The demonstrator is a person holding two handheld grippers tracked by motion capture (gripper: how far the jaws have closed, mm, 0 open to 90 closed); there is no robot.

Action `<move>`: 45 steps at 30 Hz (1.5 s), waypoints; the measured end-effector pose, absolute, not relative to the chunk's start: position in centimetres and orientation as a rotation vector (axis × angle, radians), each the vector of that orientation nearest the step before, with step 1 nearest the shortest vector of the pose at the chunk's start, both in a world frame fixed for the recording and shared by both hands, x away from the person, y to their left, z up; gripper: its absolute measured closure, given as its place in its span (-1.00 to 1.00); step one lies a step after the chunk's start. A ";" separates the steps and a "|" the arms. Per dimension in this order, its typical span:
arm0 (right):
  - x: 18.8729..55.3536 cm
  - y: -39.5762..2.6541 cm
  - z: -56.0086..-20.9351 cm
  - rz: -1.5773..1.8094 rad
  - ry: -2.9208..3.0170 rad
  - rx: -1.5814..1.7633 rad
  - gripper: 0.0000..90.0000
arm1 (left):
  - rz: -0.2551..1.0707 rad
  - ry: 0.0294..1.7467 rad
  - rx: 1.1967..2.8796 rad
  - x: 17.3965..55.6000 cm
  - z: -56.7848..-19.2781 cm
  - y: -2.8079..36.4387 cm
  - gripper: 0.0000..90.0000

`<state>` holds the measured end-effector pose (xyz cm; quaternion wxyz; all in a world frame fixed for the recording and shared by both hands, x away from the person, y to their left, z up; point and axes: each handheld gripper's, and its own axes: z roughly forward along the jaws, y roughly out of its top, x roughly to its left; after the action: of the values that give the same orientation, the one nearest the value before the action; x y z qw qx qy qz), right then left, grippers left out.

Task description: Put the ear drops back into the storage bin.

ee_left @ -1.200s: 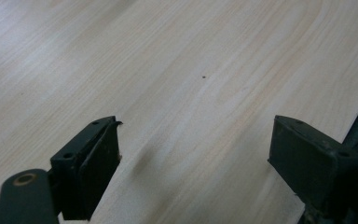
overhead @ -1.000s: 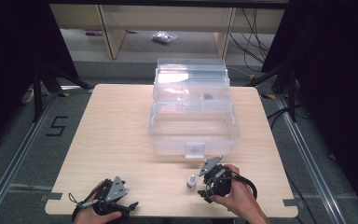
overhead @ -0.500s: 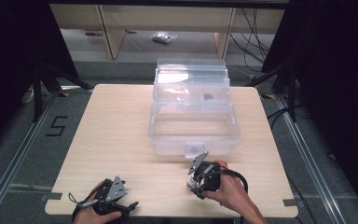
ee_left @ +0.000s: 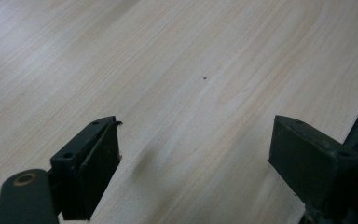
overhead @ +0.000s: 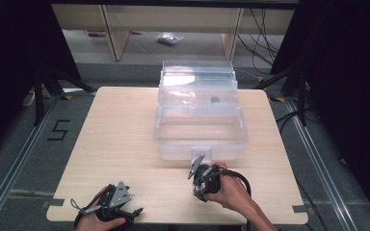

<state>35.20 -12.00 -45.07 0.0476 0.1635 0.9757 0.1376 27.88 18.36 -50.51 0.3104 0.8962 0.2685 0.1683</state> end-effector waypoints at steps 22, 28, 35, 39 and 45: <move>35.8 -10.0 -45.6 0.237 2.994 0.413 0.32 | 0.446 0.707 2.364 27.9 -50.5 18.4 -0.65; 35.9 -9.9 -45.6 0.213 3.009 0.416 0.33 | 0.449 0.706 2.360 27.8 -50.5 18.3 -0.65; 36.0 -9.7 -45.5 0.166 3.027 0.413 0.34 | 0.444 0.705 2.361 27.9 -50.5 18.4 -0.65; 36.1 -9.9 -45.0 0.176 3.028 0.413 0.34 | 0.450 0.707 2.360 27.8 -50.5 18.3 -0.65; 36.5 -10.8 -43.3 0.189 3.002 0.390 0.34 | 0.450 0.707 2.360 27.8 -50.5 18.3 -0.65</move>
<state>36.50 -10.84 -43.30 0.0542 0.1285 0.9883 0.0623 27.83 18.34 -50.49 0.3133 0.8949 0.2681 0.1706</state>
